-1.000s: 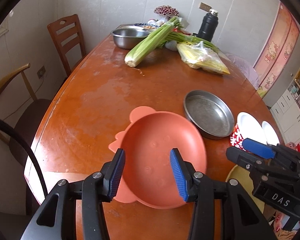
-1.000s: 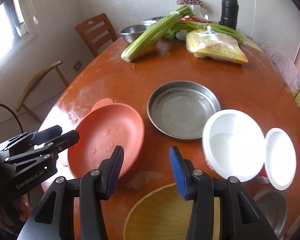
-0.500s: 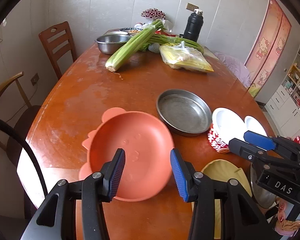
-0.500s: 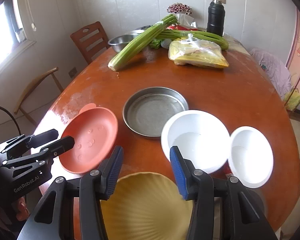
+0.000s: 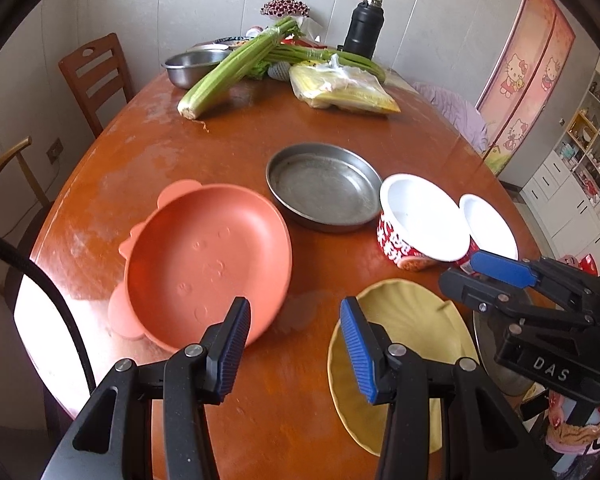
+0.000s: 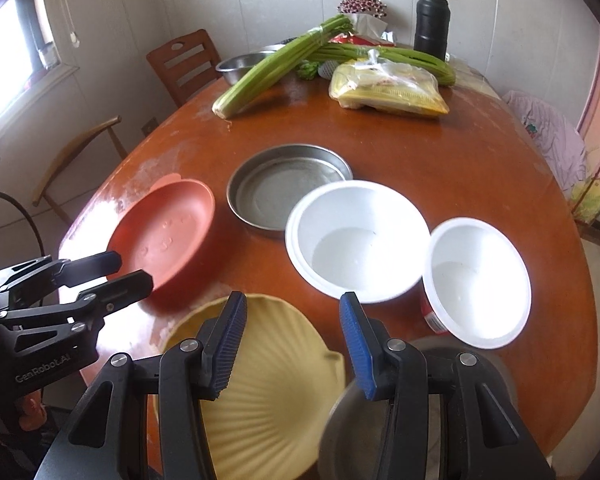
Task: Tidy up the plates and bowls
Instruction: 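Grasp the rim of the yellow scallop-shell plate with the left tool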
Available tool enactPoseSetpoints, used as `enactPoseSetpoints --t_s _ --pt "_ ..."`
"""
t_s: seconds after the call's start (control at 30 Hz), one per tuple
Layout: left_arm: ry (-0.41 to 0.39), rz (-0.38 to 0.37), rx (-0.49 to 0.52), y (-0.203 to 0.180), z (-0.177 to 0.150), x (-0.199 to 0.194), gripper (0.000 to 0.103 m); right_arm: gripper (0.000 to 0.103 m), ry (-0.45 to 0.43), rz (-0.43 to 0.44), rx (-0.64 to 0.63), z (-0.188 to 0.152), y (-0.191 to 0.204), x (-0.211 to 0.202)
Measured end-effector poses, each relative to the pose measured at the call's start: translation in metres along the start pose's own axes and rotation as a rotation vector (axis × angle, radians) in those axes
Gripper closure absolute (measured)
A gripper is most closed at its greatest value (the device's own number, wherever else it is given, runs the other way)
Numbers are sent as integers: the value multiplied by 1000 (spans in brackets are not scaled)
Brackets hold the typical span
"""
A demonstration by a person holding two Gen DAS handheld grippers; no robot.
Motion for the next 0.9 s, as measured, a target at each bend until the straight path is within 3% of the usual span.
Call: enactPoseSetpoints --t_s 0.5,0.9 --pt "99 -73 -56 -17 -53 8 56 53 80 48 -70 -20 -5 25" --pt "157 -65 -47 -35 -75 14 56 53 83 46 -136 -26 2 35"
Point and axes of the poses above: each gripper's, at about its wrist camera, not at the fingertips, and x roughly the way its jaws point, y to its left, z to its top, the point moved 4 cm from there along x, roughly the way its jaws point, and after that the axes turned 3 degrees about y, right-handed, at the moved point
